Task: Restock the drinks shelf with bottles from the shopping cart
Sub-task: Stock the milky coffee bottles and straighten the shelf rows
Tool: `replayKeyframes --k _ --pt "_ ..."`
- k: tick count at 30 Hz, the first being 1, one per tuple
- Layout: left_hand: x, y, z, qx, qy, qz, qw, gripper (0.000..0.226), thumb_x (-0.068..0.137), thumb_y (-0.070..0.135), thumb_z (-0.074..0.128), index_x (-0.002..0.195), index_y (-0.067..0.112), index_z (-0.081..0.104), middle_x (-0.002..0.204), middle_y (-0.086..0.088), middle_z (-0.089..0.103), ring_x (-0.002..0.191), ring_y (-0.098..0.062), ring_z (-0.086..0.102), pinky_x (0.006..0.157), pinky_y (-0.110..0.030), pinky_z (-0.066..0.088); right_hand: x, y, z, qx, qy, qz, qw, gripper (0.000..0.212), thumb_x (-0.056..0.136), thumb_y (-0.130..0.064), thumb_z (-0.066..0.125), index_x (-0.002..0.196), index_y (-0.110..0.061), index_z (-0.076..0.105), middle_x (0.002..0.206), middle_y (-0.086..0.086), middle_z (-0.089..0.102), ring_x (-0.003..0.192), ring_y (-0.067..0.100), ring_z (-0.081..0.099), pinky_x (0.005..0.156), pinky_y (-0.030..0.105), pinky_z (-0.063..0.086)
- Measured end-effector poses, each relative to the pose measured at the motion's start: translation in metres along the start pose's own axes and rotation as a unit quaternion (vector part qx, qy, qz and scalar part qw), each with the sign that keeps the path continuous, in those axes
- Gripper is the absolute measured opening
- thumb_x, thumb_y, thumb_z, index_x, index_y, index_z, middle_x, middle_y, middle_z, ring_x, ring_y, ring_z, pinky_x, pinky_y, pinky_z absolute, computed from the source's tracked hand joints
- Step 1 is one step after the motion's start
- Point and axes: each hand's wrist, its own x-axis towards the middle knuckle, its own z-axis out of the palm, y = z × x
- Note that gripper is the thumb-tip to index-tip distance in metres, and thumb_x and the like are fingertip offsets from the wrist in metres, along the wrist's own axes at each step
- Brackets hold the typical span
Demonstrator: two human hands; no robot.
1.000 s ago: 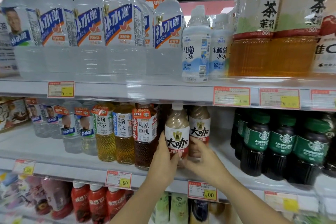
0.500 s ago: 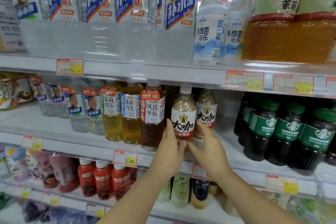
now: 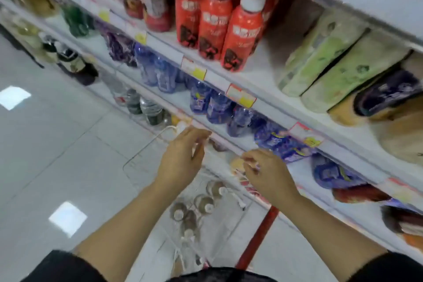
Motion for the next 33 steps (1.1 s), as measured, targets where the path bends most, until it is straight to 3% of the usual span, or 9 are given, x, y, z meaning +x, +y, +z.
replayKeyframes --k 3,7,9,11,14,20,27,30,33 --pt "-0.047 -0.064 0.018 0.014 -0.041 -0.152 0.987 0.029 0.09 0.002 0.049 0.112 0.014 0.063 0.109 -0.001 0.065 0.096 -0.017 0.06 0.073 -0.023 0.041 0.003 0.027 0.061 -0.011 -0.142 0.061 0.988 0.019 0.081 -0.014 0.061 0.098 -0.01 0.067 0.101 0.007 0.065 0.095 0.026 0.062 0.081 0.039 0.05" --pt "-0.097 -0.122 0.041 0.026 -0.076 -0.263 0.961 0.029 0.091 0.005 0.049 0.114 0.015 0.063 0.112 -0.002 0.064 0.102 -0.017 0.06 0.082 -0.021 0.04 0.005 0.058 0.126 -0.052 -0.243 0.09 0.964 0.007 0.084 -0.02 0.056 0.088 -0.021 0.063 0.092 0.0 0.061 0.09 0.027 0.056 0.063 0.024 0.036" --pt "-0.114 -0.141 0.054 0.03 -0.09 -0.293 0.952 0.028 0.091 0.008 0.05 0.115 0.015 0.062 0.114 0.0 0.064 0.103 -0.014 0.059 0.084 -0.018 0.038 0.005 0.078 0.157 -0.082 -0.279 0.114 0.95 0.028 0.087 -0.019 0.058 0.114 -0.016 0.06 0.117 0.007 0.058 0.106 0.028 0.055 0.074 0.026 0.04" --pt "-0.126 -0.156 0.066 0.038 -0.103 -0.302 0.947 0.028 0.092 0.009 0.049 0.116 0.016 0.062 0.115 0.0 0.063 0.102 -0.013 0.058 0.082 -0.016 0.036 0.008 0.093 0.182 -0.108 -0.296 0.132 0.94 0.044 0.087 -0.019 0.059 0.128 -0.01 0.049 0.134 0.012 0.047 0.118 0.029 0.049 0.086 0.028 0.04" --pt "-0.13 -0.174 0.079 0.046 -0.109 -0.307 0.944 0.028 0.092 0.009 0.049 0.116 0.015 0.062 0.115 -0.001 0.062 0.101 -0.015 0.058 0.08 -0.015 0.035 0.016 0.107 0.212 -0.123 -0.304 0.155 0.932 0.048 0.087 -0.016 0.059 0.129 -0.002 0.041 0.134 0.019 0.044 0.12 0.033 0.045 0.089 0.03 0.039" --pt "-0.114 -0.193 0.1 0.089 -0.181 -0.252 0.946 0.029 0.091 0.015 0.053 0.117 0.023 0.06 0.121 0.003 0.056 0.104 -0.019 0.058 0.08 -0.029 0.048 0.037 0.128 0.241 -0.127 -0.278 0.16 0.939 0.032 0.085 -0.019 0.064 0.114 -0.008 0.056 0.124 0.015 0.047 0.106 0.034 0.053 0.085 0.037 0.045" --pt "-0.099 -0.218 0.149 0.245 -0.433 -0.254 0.829 0.044 0.084 0.019 0.064 0.125 0.022 0.048 0.131 -0.006 0.04 0.091 -0.028 0.063 0.077 -0.038 0.055 0.046 0.134 0.233 -0.093 -0.277 0.138 0.946 0.016 0.078 -0.015 0.071 0.084 -0.02 0.056 0.117 0.011 0.044 0.096 0.029 0.055 0.083 0.036 0.047" --pt "-0.098 -0.221 0.161 0.278 -0.453 -0.252 0.809 0.047 0.085 0.009 0.062 0.129 0.016 0.047 0.141 -0.012 0.024 0.087 -0.03 0.065 0.071 -0.034 0.054 0.037 0.127 0.218 -0.062 -0.255 0.114 0.958 0.02 0.078 -0.022 0.072 0.078 -0.021 0.052 0.113 0.005 0.041 0.087 0.027 0.056 0.078 0.039 0.05" --pt "-0.094 -0.217 0.162 0.299 -0.424 -0.242 0.82 0.046 0.085 0.002 0.06 0.128 0.014 0.048 0.134 -0.011 0.029 0.087 -0.03 0.064 0.071 -0.034 0.055 0.03 0.118 0.196 -0.065 -0.231 0.084 0.967 0.021 0.076 -0.026 0.074 0.075 -0.021 0.053 0.108 -0.002 0.04 0.084 0.023 0.056 0.075 0.037 0.05"
